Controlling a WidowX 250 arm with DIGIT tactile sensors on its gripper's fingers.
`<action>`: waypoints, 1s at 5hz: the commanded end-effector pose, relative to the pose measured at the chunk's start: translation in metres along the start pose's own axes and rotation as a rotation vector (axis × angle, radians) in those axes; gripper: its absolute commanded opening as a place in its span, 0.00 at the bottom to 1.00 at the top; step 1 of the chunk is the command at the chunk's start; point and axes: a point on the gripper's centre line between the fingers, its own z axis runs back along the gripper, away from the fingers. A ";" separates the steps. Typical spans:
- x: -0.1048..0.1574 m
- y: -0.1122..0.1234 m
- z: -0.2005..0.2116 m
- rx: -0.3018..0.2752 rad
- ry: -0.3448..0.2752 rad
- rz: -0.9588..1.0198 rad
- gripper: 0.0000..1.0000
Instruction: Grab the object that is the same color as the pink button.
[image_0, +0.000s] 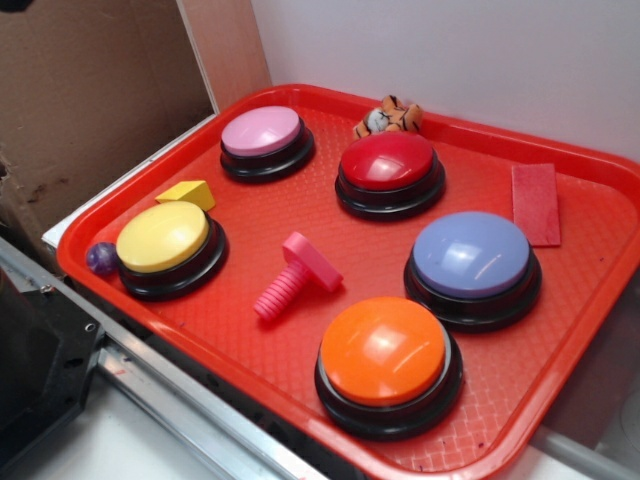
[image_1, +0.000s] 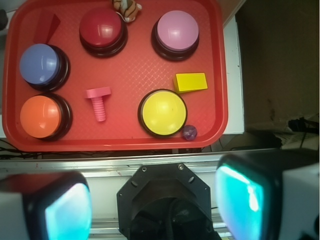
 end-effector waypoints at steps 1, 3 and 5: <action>0.000 0.000 0.000 0.000 0.000 0.000 1.00; 0.028 -0.033 -0.074 -0.007 -0.107 -0.011 1.00; 0.053 -0.056 -0.147 -0.063 -0.106 -0.083 1.00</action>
